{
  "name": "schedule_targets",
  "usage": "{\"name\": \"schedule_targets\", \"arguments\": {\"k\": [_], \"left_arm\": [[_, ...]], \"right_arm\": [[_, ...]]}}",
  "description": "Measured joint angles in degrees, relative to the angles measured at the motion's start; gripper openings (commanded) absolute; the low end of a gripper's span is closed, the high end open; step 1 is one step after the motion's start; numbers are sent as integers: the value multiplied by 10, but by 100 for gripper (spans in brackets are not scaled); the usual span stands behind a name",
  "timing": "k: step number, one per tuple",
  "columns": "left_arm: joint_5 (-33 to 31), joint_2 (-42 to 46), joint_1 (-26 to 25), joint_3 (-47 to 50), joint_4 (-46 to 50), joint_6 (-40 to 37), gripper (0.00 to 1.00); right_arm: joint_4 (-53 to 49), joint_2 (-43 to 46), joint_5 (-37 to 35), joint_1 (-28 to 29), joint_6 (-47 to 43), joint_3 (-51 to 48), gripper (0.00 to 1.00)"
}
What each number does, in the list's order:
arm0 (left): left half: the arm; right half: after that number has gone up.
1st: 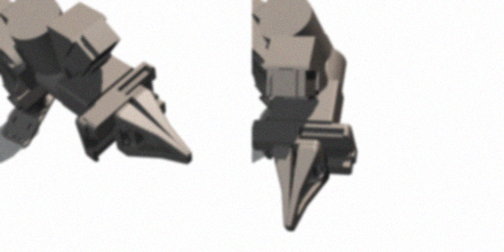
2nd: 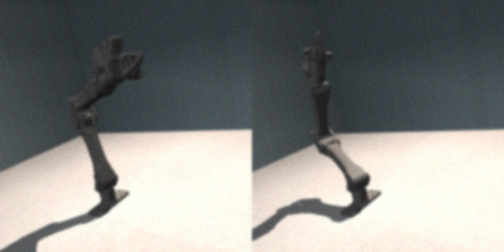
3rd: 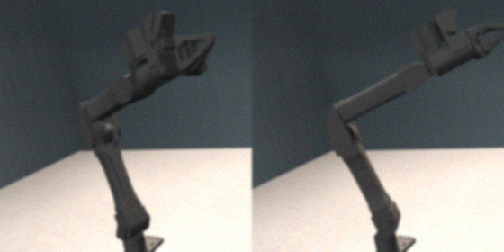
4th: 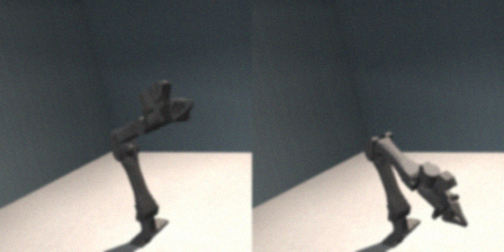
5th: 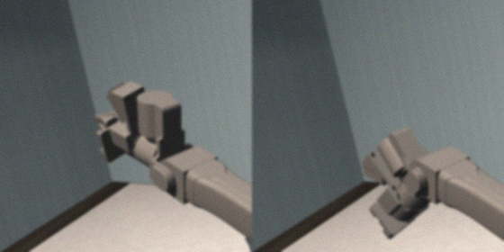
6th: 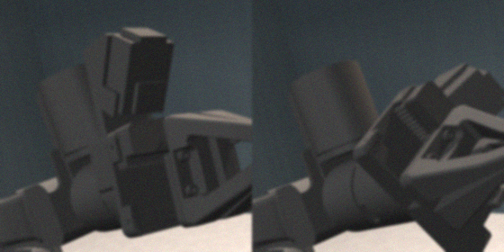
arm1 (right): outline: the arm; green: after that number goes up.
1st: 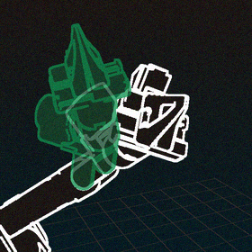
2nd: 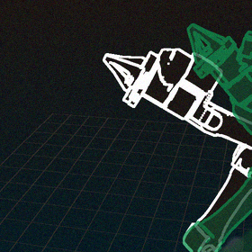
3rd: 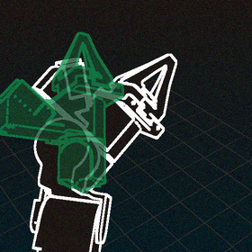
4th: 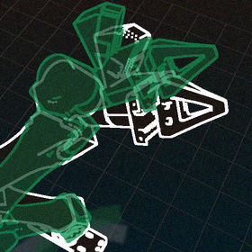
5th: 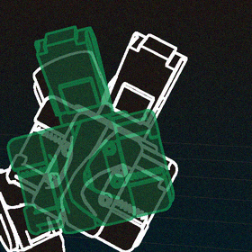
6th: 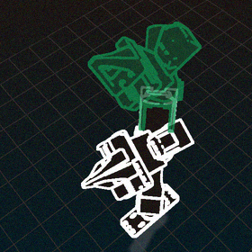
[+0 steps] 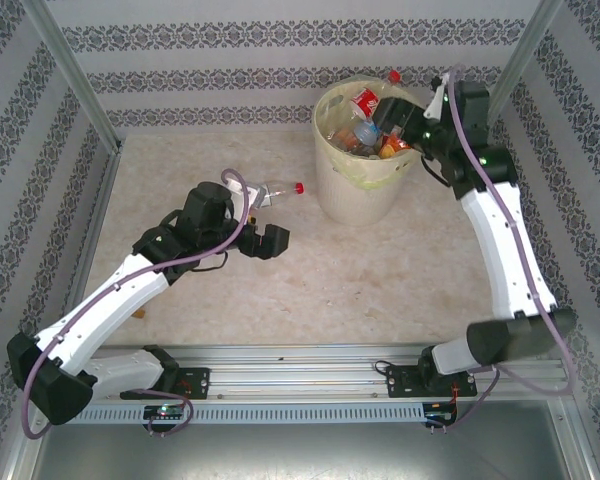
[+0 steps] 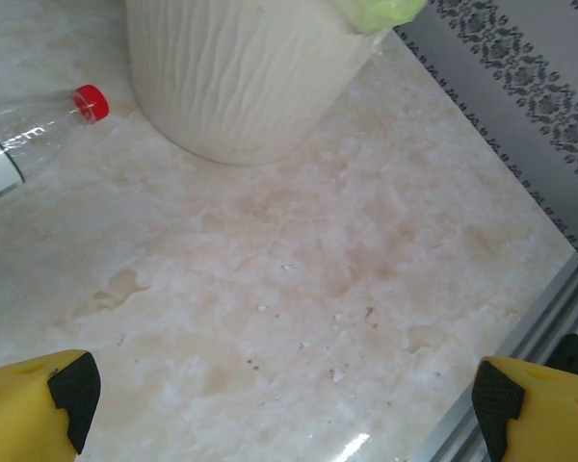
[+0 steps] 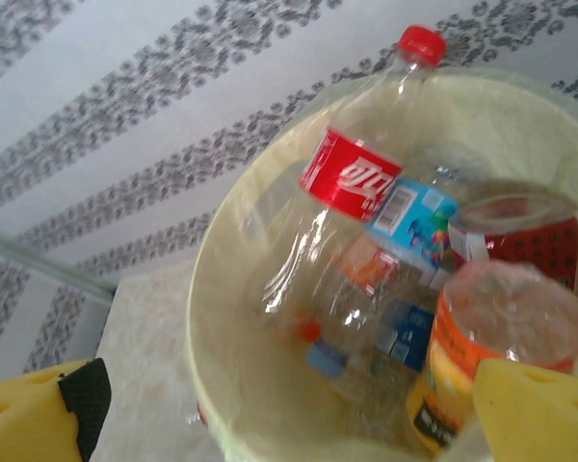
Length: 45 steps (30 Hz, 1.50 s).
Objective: Put the plastic bottles in the bin
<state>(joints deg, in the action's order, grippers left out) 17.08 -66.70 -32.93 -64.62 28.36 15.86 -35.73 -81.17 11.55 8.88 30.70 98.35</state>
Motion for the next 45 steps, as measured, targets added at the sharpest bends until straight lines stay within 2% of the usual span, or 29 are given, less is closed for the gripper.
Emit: {"name": "schedule_targets", "arguments": {"k": [7, 14, 23, 29, 36, 45], "left_arm": [[21, -58, 60, -37, 37, -39, 100], [17, -172, 81, -139, 94, -98, 100], [-6, -317, 105, -262, 130, -186, 100], [-28, -404, 121, -295, 134, -240, 100], [-74, -465, 157, -311, 122, -278, 100], [-110, -535, 158, -364, 115, -318, 100]], "right_arm": [[3, 153, 69, 14, -42, -140, 98], [-19, 244, 114, 19, -55, -247, 98], [-39, 284, 130, 19, -54, -330, 98], [-26, 304, 150, 19, -38, -362, 98], [-19, 322, 158, 22, -8, -408, 98], [-21, 338, 159, 25, 3, -412, 98]]}}
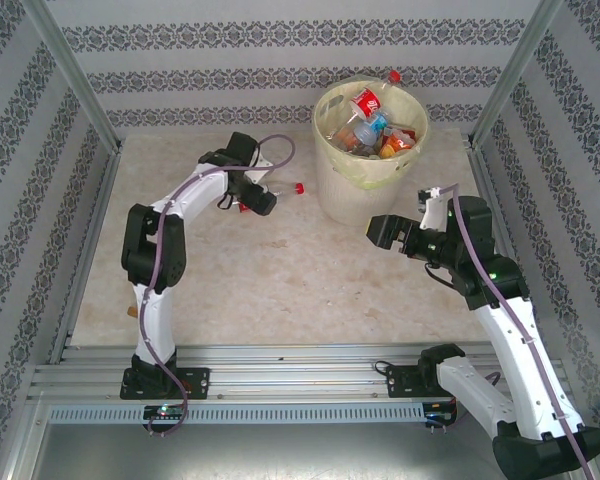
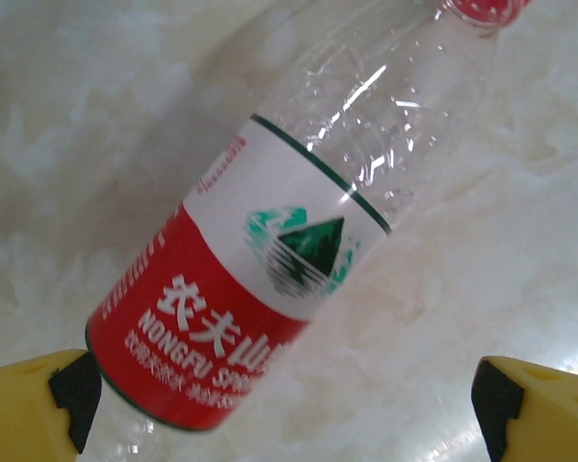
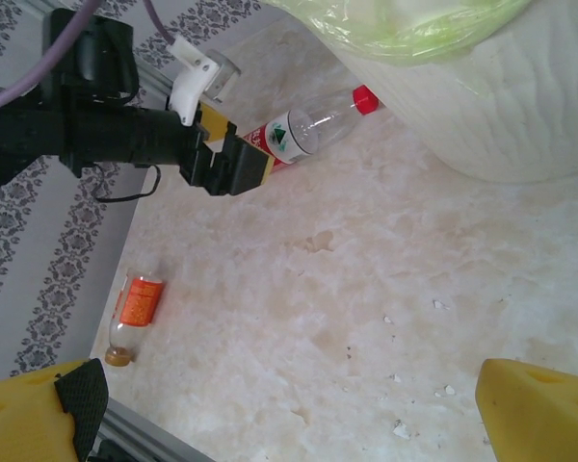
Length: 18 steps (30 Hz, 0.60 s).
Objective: Put the plastic bottles in the bin
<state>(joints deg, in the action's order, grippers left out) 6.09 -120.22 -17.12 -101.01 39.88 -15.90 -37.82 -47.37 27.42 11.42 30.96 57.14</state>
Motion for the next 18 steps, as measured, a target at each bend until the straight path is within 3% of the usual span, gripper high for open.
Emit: {"name": "schedule_targets", "arguments": {"k": [15, 18], "left_arm": [[-1, -51, 4, -24, 2, -2, 100], [2, -53, 4, -23, 6, 3, 95]], "right_arm": [[12, 0, 23, 11, 8, -2, 98], [13, 0, 23, 11, 8, -2, 98]]}}
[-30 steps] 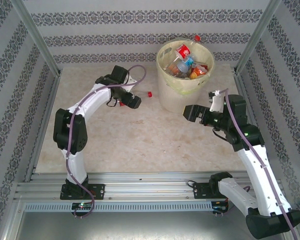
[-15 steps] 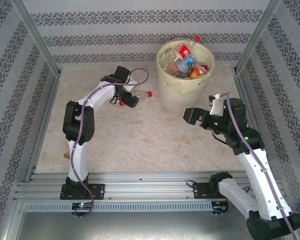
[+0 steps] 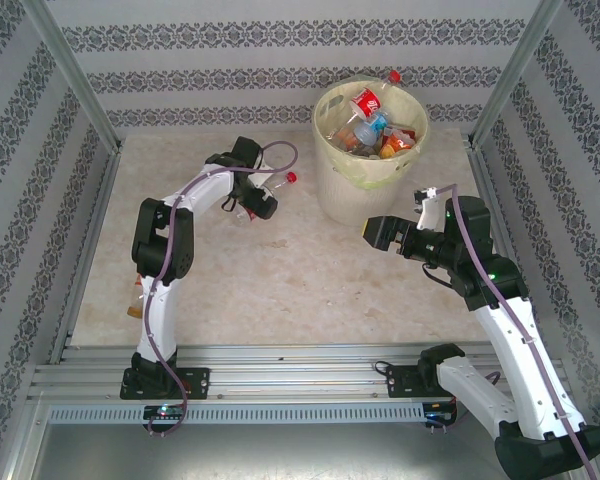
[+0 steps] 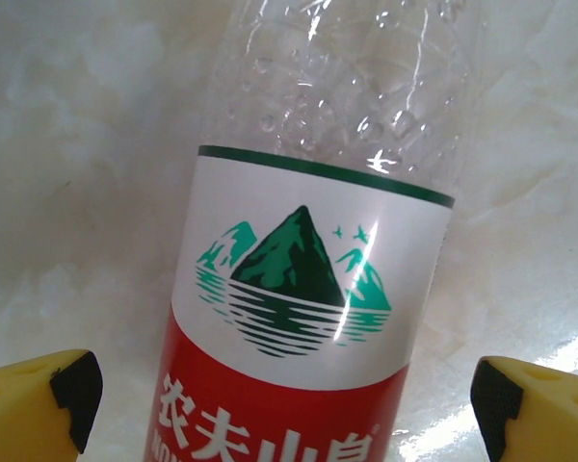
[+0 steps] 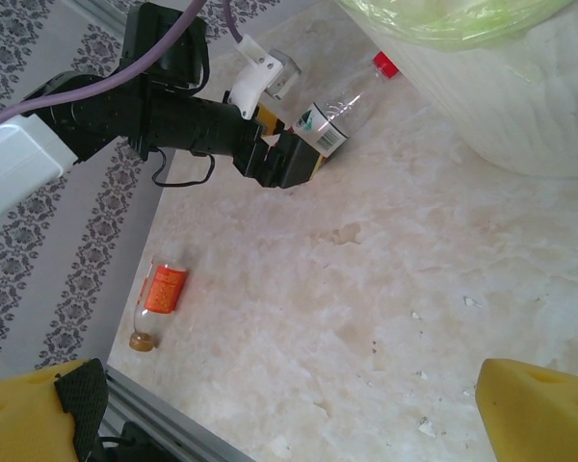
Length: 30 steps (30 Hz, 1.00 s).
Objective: Put the plastic bottles in the bin
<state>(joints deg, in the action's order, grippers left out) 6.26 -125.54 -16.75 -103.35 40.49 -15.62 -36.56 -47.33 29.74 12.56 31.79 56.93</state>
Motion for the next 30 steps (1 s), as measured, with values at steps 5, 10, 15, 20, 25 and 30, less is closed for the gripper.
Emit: {"name": "schedule_targets", "arguments": {"k": [5, 10, 15, 20, 25, 30], "left_arm": [[8, 0, -1, 18, 1, 19, 79], [19, 2, -2, 47, 2, 39, 63], [41, 40, -3, 81, 0, 67, 53], [77, 101, -5, 114, -8, 104, 52], [137, 200, -11, 196, -51, 161, 53], [199, 310, -42, 303, -118, 240, 56]], "right_arm": [[8, 0, 7, 1, 3, -1, 98], [14, 0, 13, 1, 11, -2, 98], [19, 0, 13, 1, 12, -2, 98], [30, 0, 14, 1, 19, -3, 98], [38, -6, 12, 1, 38, -7, 98], [74, -14, 17, 2, 68, -24, 98]]}}
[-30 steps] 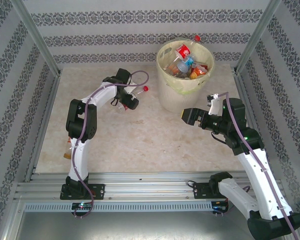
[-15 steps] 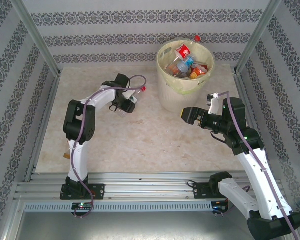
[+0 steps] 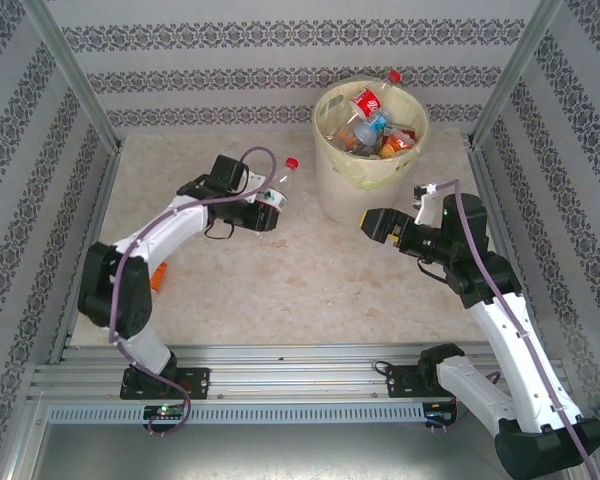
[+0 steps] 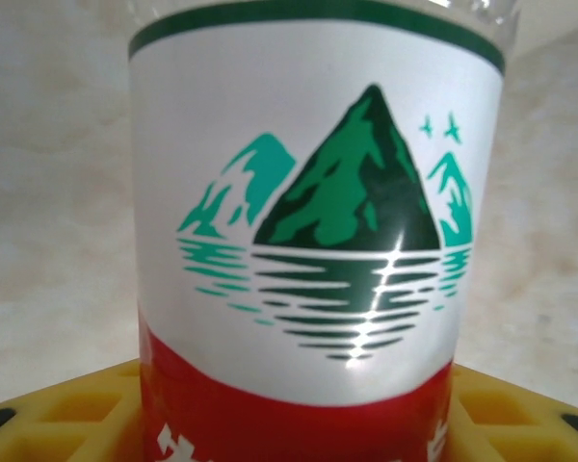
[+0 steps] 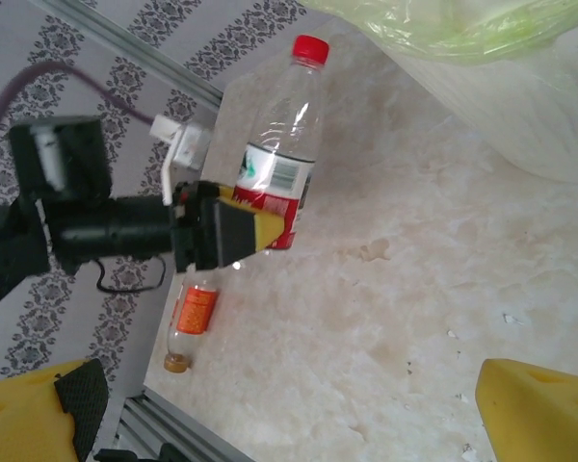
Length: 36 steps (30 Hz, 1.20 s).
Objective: Put the plastic bottles in the bin
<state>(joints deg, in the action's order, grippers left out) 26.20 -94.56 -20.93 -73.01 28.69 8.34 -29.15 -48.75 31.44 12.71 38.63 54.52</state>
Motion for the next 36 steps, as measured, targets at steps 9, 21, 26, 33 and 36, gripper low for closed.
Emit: {"name": "schedule_targets", "arguments": {"k": [9, 21, 26, 33, 36], "left_arm": [[48, 142, -96, 148, -156, 164, 56], [59, 194, -185, 184, -319, 299, 60], [64, 193, -211, 181, -323, 308, 60], [66, 191, -219, 173, -326, 309, 78], [65, 191, -221, 170, -326, 305, 100]], "right_arm": [[55, -57, 10, 45, 22, -1, 98], [82, -146, -4, 125, 22, 45, 97], [86, -161, -7, 139, 19, 69, 85], [84, -161, -16, 142, 18, 75, 55], [76, -160, -26, 142, 15, 80, 50]]}}
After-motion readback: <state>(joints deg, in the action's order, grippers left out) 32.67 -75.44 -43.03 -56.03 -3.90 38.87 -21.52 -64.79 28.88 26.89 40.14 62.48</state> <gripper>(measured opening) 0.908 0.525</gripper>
